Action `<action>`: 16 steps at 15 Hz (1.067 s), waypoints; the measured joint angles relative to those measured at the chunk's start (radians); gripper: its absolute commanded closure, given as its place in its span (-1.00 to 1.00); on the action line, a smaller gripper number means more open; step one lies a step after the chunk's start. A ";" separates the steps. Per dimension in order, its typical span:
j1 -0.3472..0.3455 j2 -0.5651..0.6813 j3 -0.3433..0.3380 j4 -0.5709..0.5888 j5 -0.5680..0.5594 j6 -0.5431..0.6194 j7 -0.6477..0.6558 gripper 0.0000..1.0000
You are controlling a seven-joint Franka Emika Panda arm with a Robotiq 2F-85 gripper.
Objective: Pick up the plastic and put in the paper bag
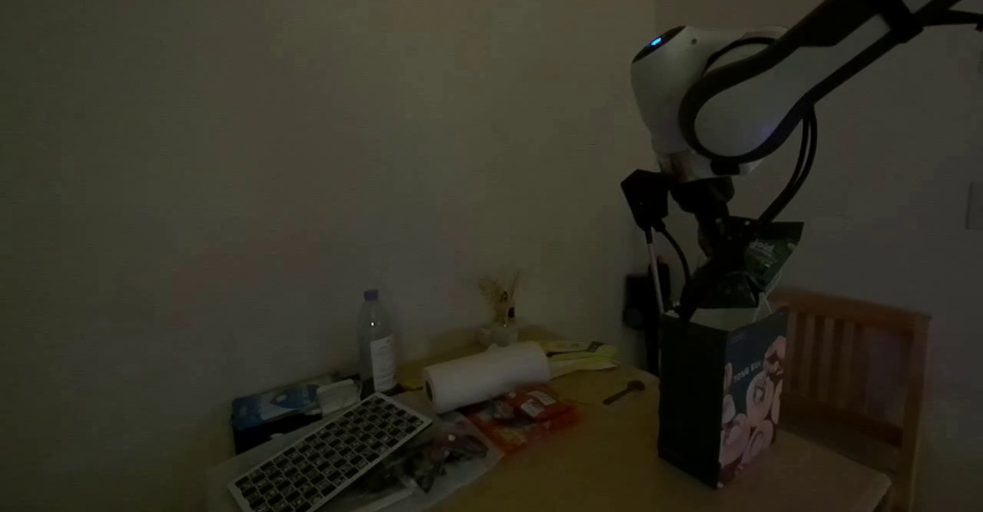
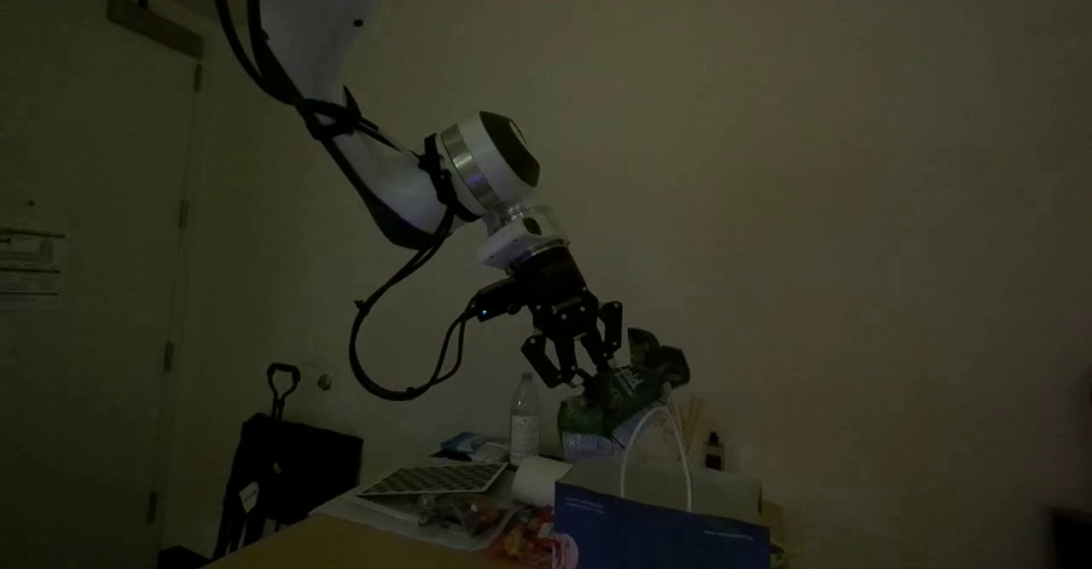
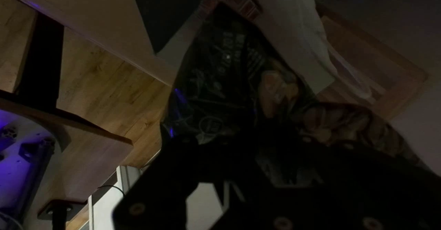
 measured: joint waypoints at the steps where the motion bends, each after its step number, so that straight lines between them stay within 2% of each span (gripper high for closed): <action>1: 0.006 0.003 -0.004 -0.001 0.000 0.012 0.000 0.69; 3: 0.019 0.010 -0.001 -0.001 0.001 0.014 0.000 0.69; 4: 0.022 0.011 -0.001 -0.001 0.001 0.014 0.000 0.92; 9: 0.020 0.021 -0.009 0.005 0.001 0.014 0.000 0.92; 16: 0.011 0.102 -0.069 0.087 0.004 0.013 0.000 0.92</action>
